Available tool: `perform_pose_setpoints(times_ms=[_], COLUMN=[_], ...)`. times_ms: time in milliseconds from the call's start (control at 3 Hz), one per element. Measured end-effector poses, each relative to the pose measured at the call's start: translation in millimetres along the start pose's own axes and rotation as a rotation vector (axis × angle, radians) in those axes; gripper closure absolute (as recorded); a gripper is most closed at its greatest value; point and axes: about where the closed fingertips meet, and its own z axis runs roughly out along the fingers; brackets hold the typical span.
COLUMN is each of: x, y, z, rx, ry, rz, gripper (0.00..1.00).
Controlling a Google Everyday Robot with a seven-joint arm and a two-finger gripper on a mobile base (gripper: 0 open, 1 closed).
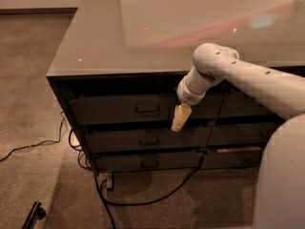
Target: Open top drawer
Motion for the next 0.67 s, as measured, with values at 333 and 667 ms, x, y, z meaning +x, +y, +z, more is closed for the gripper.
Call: perform_pose_setpoints(times_ms=[333, 667], x=[14.3, 20.9], y=[0.3, 5.1], z=[8.2, 15.3], rx=[0.0, -0.014], ry=[0.03, 0.05], rz=[0.026, 0.024], gripper=[0.0, 0.16])
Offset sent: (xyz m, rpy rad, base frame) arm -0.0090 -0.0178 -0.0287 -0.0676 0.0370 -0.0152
